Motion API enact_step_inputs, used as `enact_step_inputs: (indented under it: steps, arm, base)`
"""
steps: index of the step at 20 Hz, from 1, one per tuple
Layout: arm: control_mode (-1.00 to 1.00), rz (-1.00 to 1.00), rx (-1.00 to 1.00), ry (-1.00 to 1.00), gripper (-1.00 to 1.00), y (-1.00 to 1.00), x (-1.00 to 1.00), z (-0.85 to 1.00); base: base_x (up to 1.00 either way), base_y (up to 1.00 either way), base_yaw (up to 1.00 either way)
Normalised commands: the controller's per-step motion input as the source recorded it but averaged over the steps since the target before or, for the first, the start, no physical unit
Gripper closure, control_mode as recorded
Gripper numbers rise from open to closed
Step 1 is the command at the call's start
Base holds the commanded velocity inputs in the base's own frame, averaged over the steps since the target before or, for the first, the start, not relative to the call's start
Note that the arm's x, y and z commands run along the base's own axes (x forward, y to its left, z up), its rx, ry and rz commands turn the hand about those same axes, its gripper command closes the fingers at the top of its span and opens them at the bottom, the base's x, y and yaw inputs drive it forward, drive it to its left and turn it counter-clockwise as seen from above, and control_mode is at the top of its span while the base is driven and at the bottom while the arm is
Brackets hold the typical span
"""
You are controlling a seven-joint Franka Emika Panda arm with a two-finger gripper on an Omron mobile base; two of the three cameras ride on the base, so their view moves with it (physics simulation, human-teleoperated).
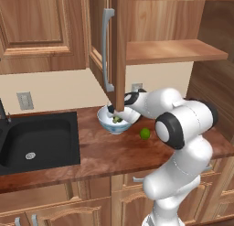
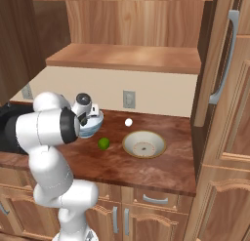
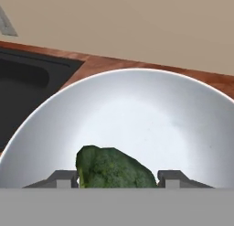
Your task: Pick both bowls and place them on the counter. Then place the broccoli in one bowl and place the lime in the other bowl.
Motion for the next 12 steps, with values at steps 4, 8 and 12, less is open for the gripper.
enact_step_inputs:
  steps: [4,8,12]
  arm:
    - [-1.0,-0.01,0.01,0.0,1.0,0.0,0.03,-0.12]
    - [-1.0,-0.01,0.01,0.0,1.0,0.01,0.07,-0.14]
    - [-1.0,-0.01,0.01,0.0,1.0,0.02,0.05,-0.17]
  base:
    - [0.0,0.0,0.0]
    - [0.0,0.0,0.0]
    - [0.0,0.0,0.0]
